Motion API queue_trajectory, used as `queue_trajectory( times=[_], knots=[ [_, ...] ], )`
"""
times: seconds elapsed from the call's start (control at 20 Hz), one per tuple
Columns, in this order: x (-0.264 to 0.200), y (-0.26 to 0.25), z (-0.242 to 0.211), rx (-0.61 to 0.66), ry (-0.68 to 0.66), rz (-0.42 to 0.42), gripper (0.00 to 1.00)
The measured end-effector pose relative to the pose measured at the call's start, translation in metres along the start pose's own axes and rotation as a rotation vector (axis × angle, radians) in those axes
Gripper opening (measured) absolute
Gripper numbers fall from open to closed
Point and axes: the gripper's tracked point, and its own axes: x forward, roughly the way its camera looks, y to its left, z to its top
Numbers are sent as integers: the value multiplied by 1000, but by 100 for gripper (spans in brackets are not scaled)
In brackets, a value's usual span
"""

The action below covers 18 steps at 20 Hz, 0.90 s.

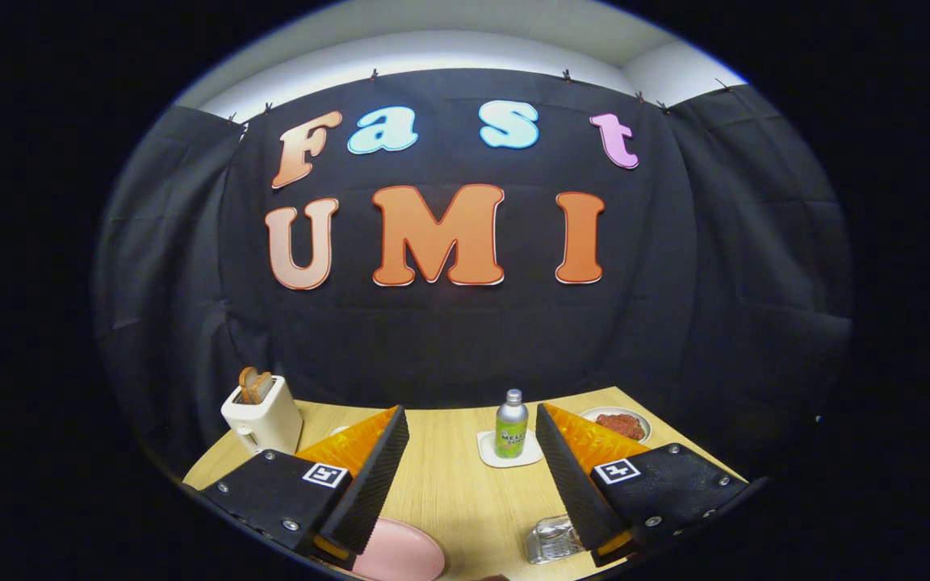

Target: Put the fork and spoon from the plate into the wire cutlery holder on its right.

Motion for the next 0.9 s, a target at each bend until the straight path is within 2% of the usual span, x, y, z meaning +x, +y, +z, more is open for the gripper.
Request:
queue_trajectory(
  times=[0.35, 0.9],
  knots=[
    [-6, 72, -41, 5, 94, 80, 95],
    [-17, 138, -152, -34, 368, 120, 95]
  ],
)
